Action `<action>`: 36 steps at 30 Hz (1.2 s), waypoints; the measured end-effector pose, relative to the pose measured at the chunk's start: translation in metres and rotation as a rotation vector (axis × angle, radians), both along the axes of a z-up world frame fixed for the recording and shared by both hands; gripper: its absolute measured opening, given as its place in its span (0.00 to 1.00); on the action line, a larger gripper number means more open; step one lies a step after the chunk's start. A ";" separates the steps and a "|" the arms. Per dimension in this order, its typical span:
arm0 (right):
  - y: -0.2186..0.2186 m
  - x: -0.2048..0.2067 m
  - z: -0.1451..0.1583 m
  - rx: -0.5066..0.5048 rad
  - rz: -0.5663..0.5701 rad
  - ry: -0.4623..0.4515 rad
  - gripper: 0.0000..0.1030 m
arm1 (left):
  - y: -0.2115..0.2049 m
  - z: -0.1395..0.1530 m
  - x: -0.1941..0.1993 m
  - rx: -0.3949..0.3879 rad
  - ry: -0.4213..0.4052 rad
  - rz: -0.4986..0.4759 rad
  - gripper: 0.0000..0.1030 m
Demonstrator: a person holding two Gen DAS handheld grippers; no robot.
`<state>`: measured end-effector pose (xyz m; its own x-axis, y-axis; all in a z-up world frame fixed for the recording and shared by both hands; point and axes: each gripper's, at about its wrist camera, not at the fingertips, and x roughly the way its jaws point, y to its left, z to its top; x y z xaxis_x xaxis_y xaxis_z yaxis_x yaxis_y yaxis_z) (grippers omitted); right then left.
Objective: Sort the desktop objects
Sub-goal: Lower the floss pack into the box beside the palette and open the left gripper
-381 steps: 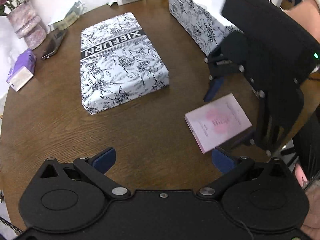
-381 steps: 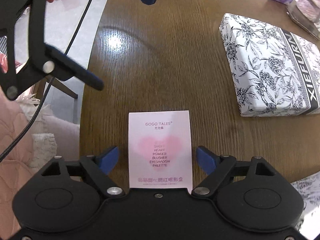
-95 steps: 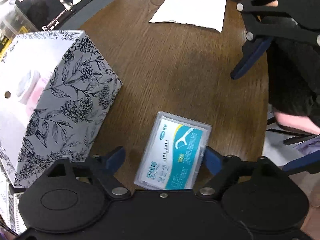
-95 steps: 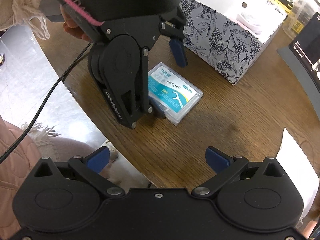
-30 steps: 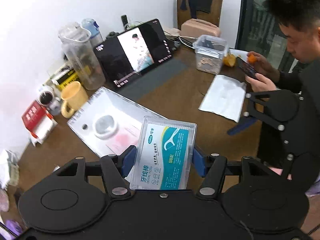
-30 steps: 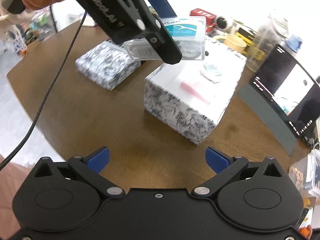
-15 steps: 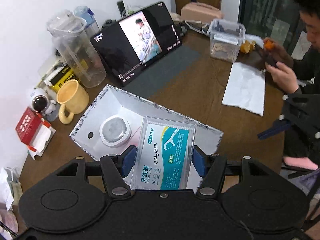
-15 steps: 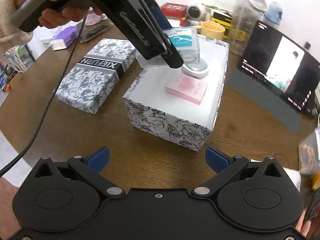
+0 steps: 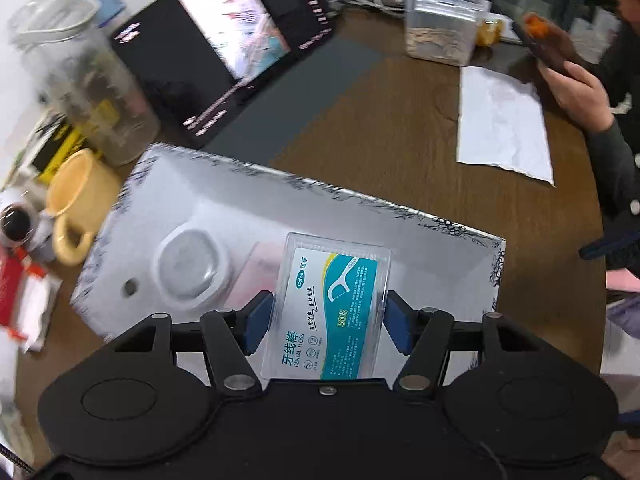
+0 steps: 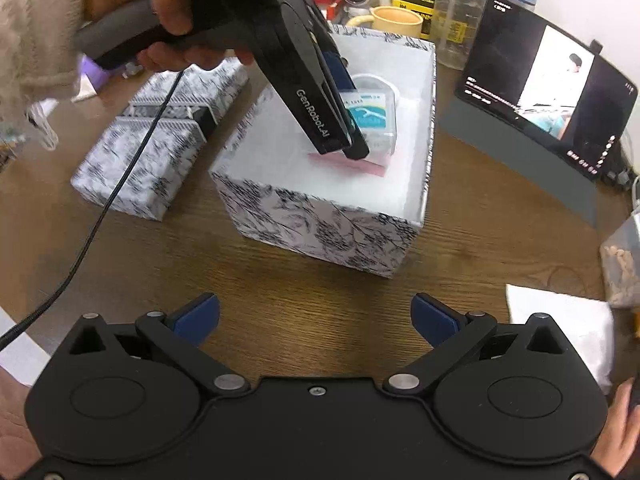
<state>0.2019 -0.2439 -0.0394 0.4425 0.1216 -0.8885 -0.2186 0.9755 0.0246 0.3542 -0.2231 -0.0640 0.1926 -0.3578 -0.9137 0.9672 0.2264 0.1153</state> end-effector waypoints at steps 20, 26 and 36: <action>0.004 0.013 -0.017 0.055 -0.077 0.054 1.00 | -0.020 -0.069 0.007 0.163 0.097 -0.163 0.57; 0.000 0.013 -0.019 0.075 -0.100 0.064 1.00 | -0.021 -0.076 0.006 0.187 0.100 -0.176 0.57; 0.003 0.007 -0.022 0.080 -0.102 0.074 1.00 | -0.025 -0.079 0.005 0.207 0.090 -0.147 0.62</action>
